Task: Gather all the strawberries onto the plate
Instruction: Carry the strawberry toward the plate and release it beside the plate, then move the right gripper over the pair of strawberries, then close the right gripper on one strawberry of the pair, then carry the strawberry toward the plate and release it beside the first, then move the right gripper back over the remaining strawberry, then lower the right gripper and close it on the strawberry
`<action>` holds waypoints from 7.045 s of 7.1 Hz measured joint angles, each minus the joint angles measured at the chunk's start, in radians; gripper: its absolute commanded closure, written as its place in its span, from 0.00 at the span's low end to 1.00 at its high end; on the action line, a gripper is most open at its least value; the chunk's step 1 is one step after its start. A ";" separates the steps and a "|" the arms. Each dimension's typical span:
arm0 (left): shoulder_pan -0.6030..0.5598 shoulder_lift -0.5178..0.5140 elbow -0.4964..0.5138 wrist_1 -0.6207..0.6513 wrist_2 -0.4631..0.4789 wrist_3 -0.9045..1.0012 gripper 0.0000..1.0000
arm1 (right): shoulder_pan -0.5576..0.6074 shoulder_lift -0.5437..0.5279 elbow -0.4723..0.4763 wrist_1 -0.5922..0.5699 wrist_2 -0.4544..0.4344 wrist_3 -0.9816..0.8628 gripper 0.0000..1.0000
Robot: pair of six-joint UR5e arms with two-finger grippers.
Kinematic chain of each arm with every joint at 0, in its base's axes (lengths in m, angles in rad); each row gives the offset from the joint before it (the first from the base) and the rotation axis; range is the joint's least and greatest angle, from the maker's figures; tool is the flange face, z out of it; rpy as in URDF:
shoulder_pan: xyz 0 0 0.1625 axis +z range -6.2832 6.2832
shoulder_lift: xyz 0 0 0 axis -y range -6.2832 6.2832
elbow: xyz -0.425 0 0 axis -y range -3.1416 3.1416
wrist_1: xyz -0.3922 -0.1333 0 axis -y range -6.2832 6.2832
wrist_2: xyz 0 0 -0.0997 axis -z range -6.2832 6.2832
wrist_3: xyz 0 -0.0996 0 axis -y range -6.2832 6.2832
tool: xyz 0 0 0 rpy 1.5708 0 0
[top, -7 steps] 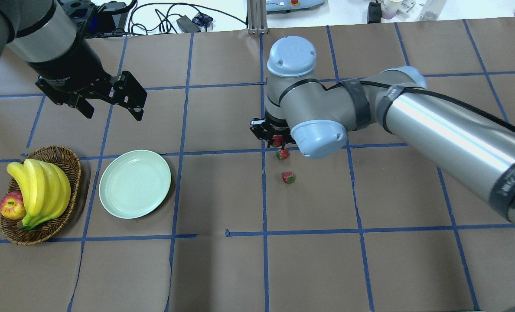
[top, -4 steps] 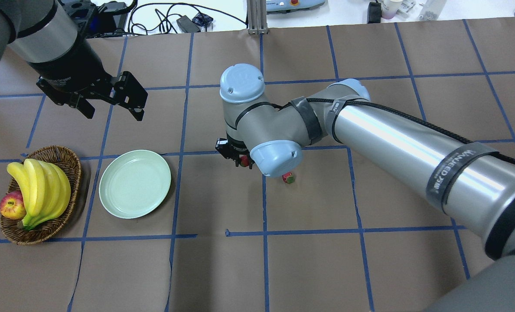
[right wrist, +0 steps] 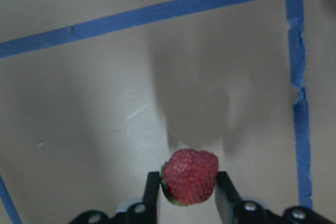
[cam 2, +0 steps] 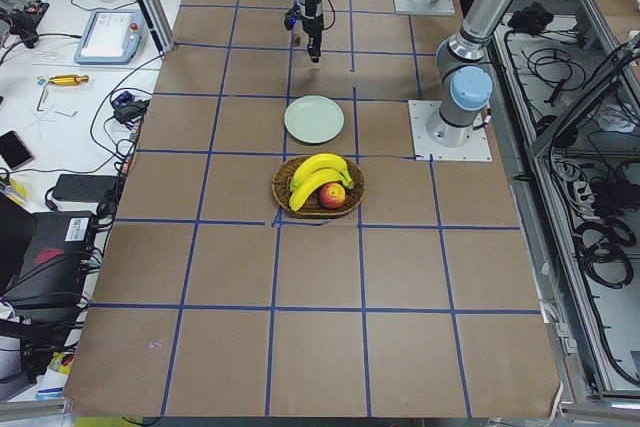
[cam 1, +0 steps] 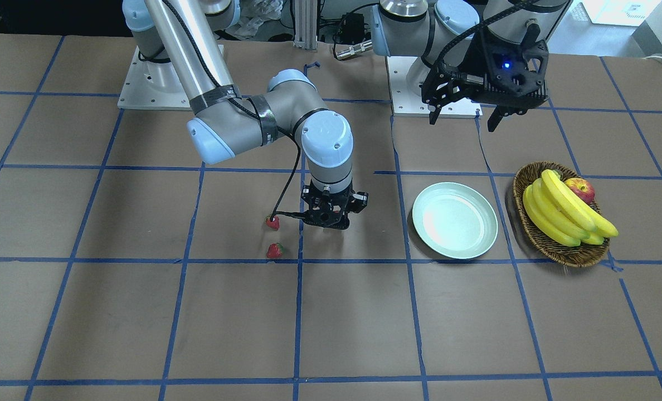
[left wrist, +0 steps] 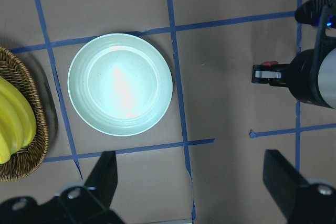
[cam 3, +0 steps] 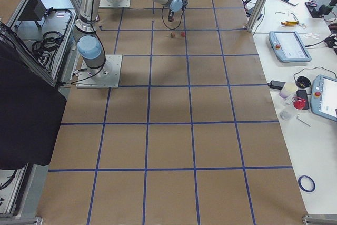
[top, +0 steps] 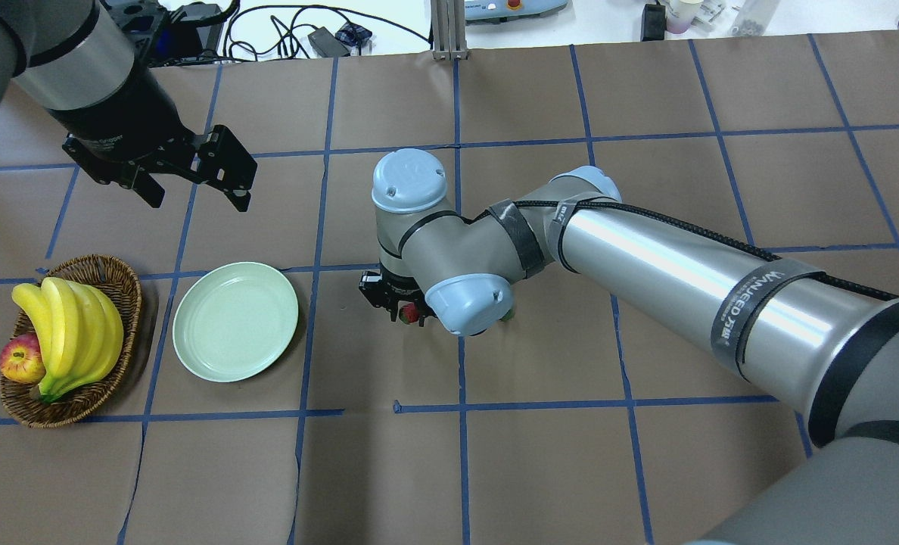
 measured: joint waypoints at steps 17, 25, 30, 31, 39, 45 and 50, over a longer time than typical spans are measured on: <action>-0.001 0.009 -0.021 0.007 -0.002 0.000 0.00 | -0.167 -0.049 0.136 0.057 -0.140 -0.462 1.00; -0.001 0.006 -0.021 0.008 -0.002 0.000 0.00 | -0.072 -0.040 -0.024 -0.003 0.037 -0.083 1.00; -0.001 0.007 -0.021 0.008 -0.003 -0.001 0.00 | 0.072 0.090 -0.082 -0.064 0.047 0.089 0.06; -0.001 0.007 -0.021 0.008 -0.003 0.000 0.00 | 0.075 0.096 -0.082 -0.064 0.046 0.091 0.00; -0.001 0.008 -0.021 0.008 -0.001 0.000 0.00 | -0.079 -0.015 -0.075 0.031 -0.112 -0.159 0.00; -0.001 0.006 -0.023 0.007 -0.005 -0.001 0.00 | -0.218 -0.005 0.019 0.054 -0.152 -0.229 0.06; -0.001 0.007 -0.023 0.006 -0.006 -0.002 0.00 | -0.221 0.024 0.024 -0.005 -0.133 -0.199 0.44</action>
